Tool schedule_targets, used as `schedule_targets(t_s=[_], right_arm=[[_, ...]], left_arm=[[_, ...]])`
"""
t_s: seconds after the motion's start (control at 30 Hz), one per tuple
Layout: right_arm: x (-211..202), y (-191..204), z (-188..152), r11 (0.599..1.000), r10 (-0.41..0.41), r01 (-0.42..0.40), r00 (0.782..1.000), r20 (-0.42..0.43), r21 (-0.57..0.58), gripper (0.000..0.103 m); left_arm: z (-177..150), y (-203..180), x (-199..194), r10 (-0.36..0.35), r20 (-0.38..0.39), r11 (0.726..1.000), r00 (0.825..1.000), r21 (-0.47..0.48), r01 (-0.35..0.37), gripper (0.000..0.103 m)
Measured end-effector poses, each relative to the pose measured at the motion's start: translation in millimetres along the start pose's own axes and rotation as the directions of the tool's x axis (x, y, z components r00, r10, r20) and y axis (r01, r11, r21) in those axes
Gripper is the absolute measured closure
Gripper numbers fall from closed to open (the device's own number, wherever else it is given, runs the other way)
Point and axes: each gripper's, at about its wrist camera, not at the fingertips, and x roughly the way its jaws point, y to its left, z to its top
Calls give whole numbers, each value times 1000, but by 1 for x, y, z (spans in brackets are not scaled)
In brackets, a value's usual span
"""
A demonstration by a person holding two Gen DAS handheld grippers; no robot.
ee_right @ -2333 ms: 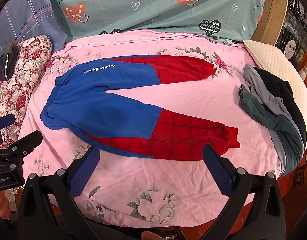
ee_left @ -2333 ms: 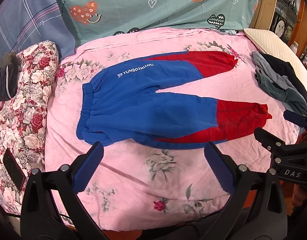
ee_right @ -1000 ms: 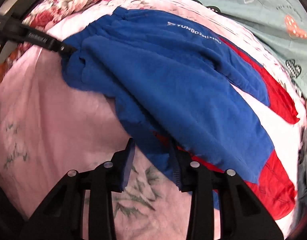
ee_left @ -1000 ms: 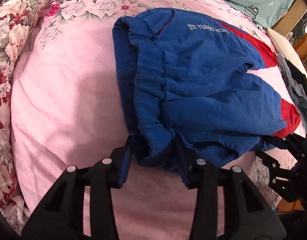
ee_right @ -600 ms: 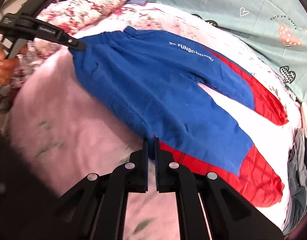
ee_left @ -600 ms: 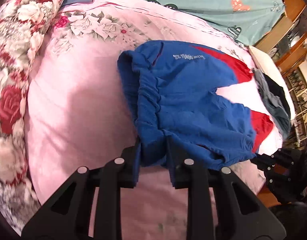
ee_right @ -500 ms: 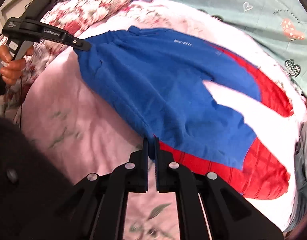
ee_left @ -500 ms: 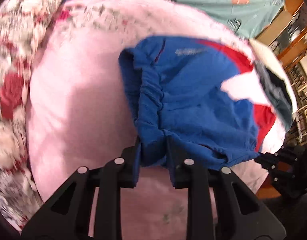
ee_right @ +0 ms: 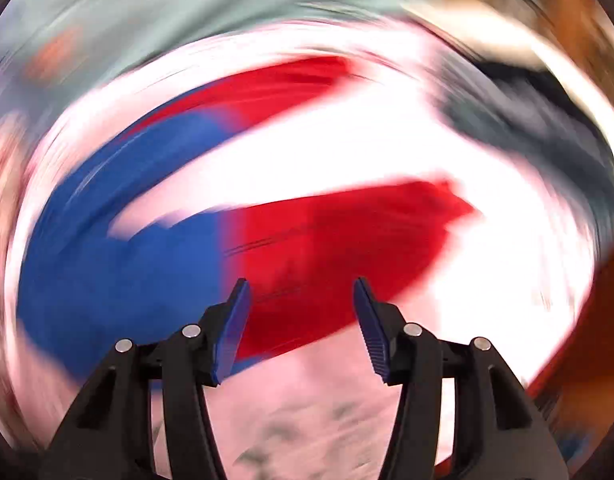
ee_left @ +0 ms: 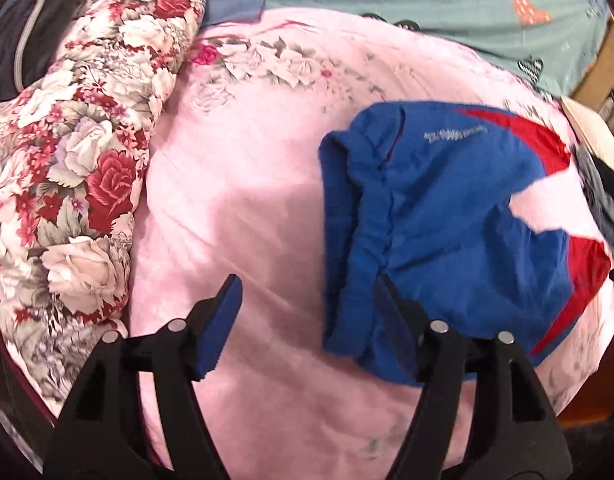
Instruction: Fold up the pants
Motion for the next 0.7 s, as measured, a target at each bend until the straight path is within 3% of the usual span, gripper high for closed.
schedule_targets(t_s=[0.1, 0.17, 0.23, 0.3, 0.33, 0.47, 0.53, 0.57, 0.6, 0.7], right_arm=[[36, -33, 24, 991, 65, -57, 996, -57, 123, 49], [53, -35, 34, 988, 117, -109, 991, -71, 113, 52], [64, -34, 44, 993, 115, -111, 989, -94, 50, 82], [58, -40, 50, 990, 144, -145, 985, -95, 2, 94], [52, -49, 56, 988, 150, -151, 985, -87, -7, 95], [42, -95, 50, 989, 149, -146, 983, -104, 39, 94], [58, -106, 49, 984, 175, -173, 965, -193, 31, 79], [58, -108, 52, 981, 193, -191, 960, -204, 31, 76], [54, -108, 58, 983, 180, -181, 955, -234, 20, 64], [25, -98, 89, 982, 169, -180, 970, -173, -51, 60]], left_arm=[[-6, -23, -6, 14, 14, 1000, 1000, -21, -14, 28], [-5, -45, -6, 34, -4, 999, 999, -29, -34, 28], [-6, -60, -7, 51, -22, 998, 998, -43, -52, 26], [-4, -74, -3, 68, -46, 996, 997, -52, -70, 26], [-1, -80, -3, 81, -54, 995, 995, -54, -84, 26], [8, -99, 0, 141, -59, 987, 988, -68, -145, 24], [13, -102, 7, 175, -83, 980, 981, -81, -181, 24], [16, -102, 9, 192, -101, 976, 976, -82, -201, 24], [19, -100, 9, 201, -105, 974, 974, -83, -210, 24], [37, -85, -4, 208, -73, 973, 975, -89, -214, 24]])
